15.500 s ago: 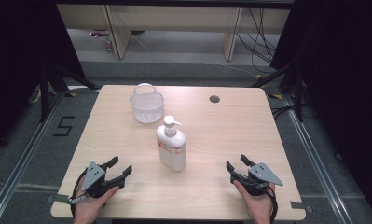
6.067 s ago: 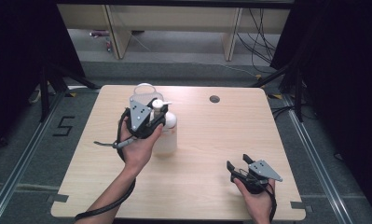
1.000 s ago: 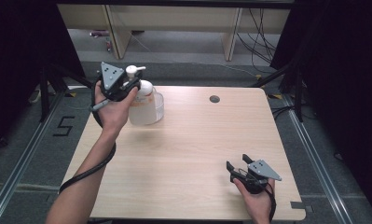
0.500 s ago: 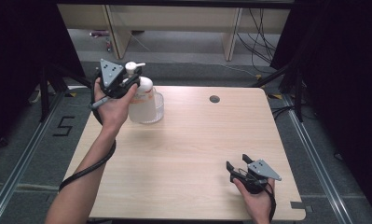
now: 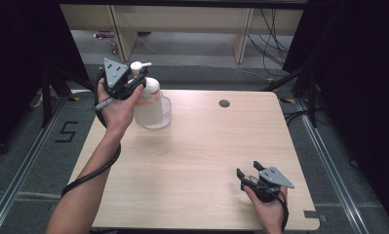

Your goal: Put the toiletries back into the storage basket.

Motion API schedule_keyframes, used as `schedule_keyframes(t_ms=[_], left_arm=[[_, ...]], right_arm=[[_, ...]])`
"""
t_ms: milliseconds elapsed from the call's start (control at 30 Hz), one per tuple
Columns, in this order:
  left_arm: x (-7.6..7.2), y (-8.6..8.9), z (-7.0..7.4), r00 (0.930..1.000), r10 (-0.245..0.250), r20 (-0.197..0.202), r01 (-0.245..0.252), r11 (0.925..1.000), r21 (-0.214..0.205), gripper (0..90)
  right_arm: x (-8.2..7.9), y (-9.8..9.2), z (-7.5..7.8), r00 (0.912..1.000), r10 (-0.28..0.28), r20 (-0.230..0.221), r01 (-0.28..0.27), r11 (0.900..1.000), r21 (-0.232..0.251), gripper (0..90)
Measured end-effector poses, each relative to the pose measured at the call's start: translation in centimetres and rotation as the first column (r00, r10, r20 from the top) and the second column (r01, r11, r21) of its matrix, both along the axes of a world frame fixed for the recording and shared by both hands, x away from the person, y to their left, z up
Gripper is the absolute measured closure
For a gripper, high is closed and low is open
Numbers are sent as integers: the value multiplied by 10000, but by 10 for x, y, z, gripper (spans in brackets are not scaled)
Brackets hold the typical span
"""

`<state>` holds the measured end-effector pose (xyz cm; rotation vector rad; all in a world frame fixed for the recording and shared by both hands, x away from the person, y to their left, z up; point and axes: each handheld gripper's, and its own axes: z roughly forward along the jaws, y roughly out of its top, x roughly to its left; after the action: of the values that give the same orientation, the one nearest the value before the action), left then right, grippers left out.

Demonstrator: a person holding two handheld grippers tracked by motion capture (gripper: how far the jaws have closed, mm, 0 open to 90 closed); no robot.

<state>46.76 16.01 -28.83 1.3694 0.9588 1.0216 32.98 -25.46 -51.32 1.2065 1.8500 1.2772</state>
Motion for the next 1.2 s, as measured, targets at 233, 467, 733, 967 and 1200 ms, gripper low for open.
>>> schedule_keyframes(t_ms=[233, 467, 733, 967, 1200], left_arm=[[4, 0, 3, 10000, 8, 70, -9, 10000, 45, 589], [8, -1, 4, 9999, -54, 115, 54, 10000, 13, 589], [15, -2, 5, 9999, -93, 127, 92, 9999, 81, 589], [20, -3, 10, 9997, -98, 220, 96, 9999, 97, 589], [25, -2, 12, 9997, -18, 228, 14, 9999, 143, 589]], right_arm=[[0, 0, 0, 10000, -12, -73, 12, 10000, 47, 280], [-1, 0, 0, 10000, -57, -51, 57, 9999, 105, 280], [0, 0, 0, 10000, -26, 66, 26, 10000, 11, 280], [0, 1, -1, 10000, -57, 78, 56, 9998, 184, 280], [0, -1, -1, 9999, -63, 137, 62, 9999, 86, 280]])
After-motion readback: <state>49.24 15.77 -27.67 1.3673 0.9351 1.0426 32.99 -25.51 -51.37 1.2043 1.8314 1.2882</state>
